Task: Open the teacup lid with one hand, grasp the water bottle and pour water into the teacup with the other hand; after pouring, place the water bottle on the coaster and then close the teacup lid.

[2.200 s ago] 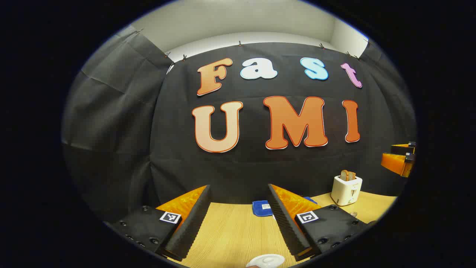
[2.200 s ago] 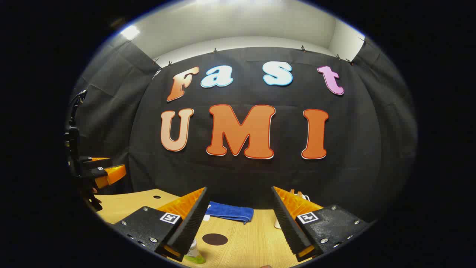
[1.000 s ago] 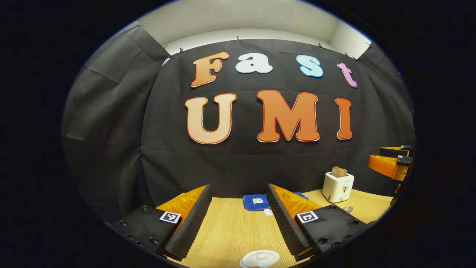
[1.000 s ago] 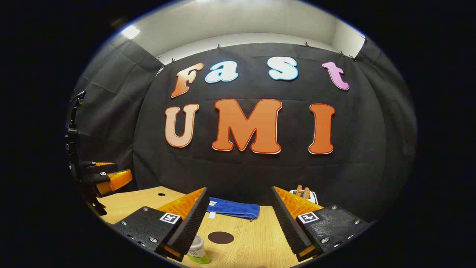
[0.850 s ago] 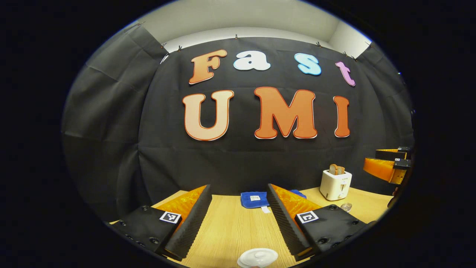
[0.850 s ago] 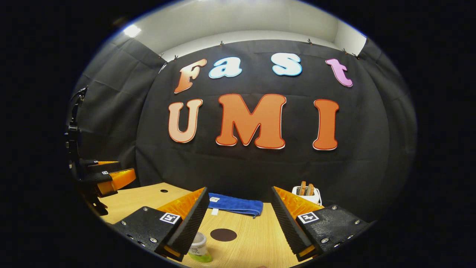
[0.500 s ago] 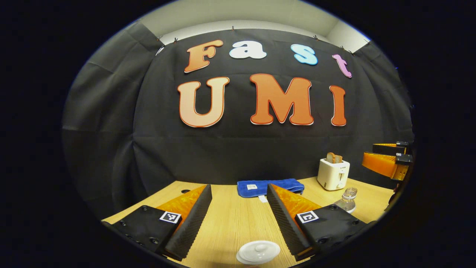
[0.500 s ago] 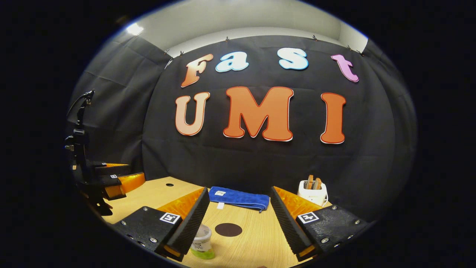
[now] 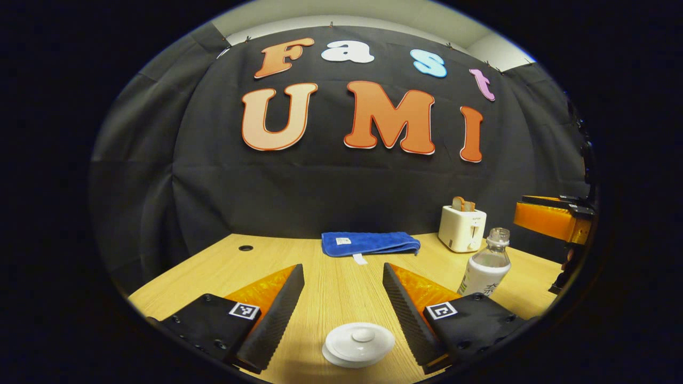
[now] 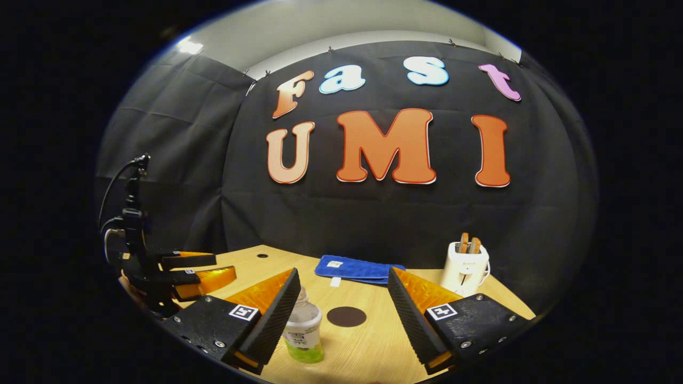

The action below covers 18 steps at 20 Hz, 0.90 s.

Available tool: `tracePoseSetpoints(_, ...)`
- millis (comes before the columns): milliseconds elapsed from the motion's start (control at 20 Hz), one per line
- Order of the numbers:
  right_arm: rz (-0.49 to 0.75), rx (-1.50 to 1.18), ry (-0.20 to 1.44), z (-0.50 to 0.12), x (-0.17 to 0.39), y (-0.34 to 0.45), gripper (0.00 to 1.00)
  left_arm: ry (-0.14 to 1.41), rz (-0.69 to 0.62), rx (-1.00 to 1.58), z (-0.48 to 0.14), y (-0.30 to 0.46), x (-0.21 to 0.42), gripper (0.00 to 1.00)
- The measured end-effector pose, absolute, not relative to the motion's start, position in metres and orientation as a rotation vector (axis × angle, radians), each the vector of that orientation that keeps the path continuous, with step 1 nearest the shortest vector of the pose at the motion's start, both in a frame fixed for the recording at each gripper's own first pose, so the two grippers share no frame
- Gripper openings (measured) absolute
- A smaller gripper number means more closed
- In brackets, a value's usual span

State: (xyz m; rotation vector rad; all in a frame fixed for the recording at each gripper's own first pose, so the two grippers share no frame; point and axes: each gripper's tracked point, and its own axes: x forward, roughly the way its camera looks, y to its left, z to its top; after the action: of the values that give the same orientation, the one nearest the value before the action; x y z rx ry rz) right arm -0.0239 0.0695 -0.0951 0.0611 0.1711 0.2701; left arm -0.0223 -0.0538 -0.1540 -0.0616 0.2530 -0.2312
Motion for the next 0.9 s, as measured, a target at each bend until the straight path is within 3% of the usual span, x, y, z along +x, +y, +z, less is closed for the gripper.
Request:
tracePoseSetpoints(500, 0.305, 0.114, 0.241, -0.123, -0.037, 0.065, 0.99, 0.383, -0.269, -0.021, -0.219, -0.07, -0.034, 0.96)
tracePoseSetpoints(700, 0.303, 0.09, 0.256, -0.13, -0.037, 0.061, 0.99, 0.419, -0.28, 0.005, -0.236, -0.075, -0.037, 0.87)
tracePoseSetpoints(750, 0.306, 0.086, 0.256, -0.131, -0.037, 0.061, 0.99, 0.425, -0.28, 0.016, -0.238, -0.074, -0.038, 0.76)
tracePoseSetpoints(900, 0.316, 0.074, 0.264, -0.134, -0.038, 0.063, 0.99, 0.423, -0.28, 0.036, -0.242, -0.076, -0.039, 0.7)
